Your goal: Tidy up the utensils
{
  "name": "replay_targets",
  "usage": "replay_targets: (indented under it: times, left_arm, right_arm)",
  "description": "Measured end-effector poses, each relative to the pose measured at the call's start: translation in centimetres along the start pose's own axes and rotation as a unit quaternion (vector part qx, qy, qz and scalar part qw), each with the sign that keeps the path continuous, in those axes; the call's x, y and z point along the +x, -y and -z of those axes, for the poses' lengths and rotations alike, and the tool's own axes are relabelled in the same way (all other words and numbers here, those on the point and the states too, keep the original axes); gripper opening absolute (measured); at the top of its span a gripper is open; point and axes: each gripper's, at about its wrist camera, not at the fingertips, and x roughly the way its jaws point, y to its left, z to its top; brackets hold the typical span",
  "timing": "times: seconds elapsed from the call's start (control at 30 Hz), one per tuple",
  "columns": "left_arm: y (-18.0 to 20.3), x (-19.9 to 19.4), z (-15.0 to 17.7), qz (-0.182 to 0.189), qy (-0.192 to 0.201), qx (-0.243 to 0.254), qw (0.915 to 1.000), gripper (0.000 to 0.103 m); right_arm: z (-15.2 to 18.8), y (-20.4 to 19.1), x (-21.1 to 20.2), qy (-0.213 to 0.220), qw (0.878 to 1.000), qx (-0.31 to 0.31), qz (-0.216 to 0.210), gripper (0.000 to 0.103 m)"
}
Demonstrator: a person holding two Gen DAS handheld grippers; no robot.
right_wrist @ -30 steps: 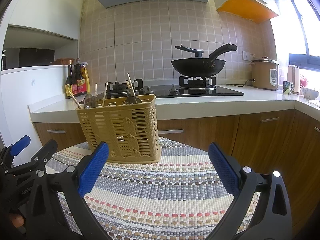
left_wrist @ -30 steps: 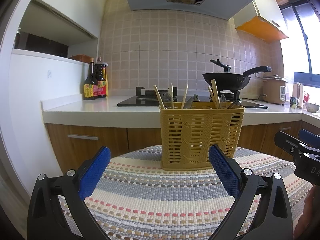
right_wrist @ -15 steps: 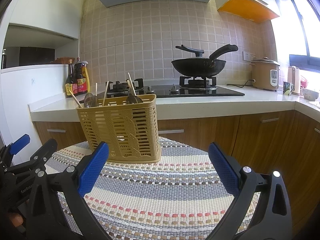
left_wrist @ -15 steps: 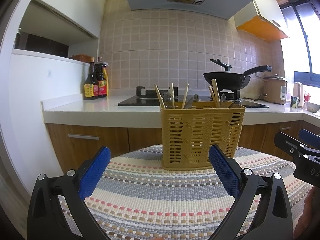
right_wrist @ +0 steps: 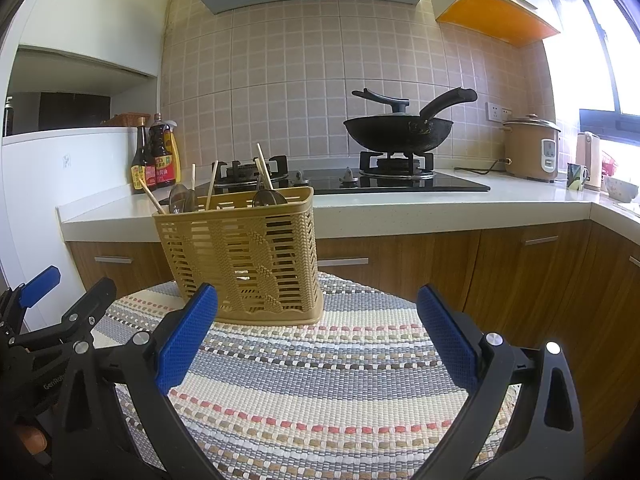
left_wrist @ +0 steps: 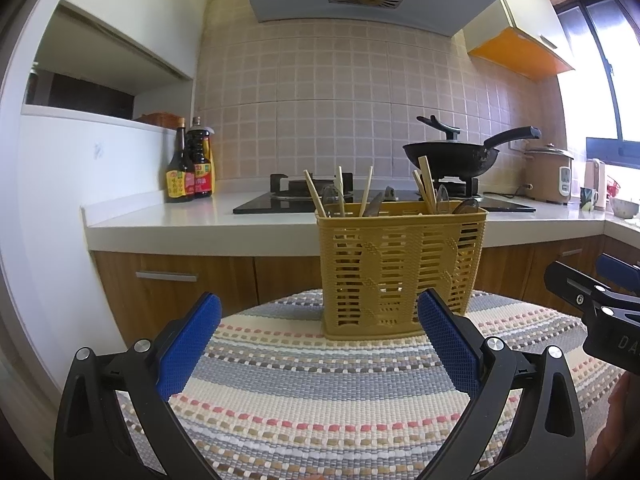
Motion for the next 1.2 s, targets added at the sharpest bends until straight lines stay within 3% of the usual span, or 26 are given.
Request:
replay_targets:
  times: [1.2]
  left_arm:
    - [-0.14, 0.36, 0.17, 0.001, -0.007, -0.002, 1.0000, 0.095]
  right_arm:
    - [0.21, -0.23, 0.13, 0.001, 1.000, -0.005, 0.000, 0.095]
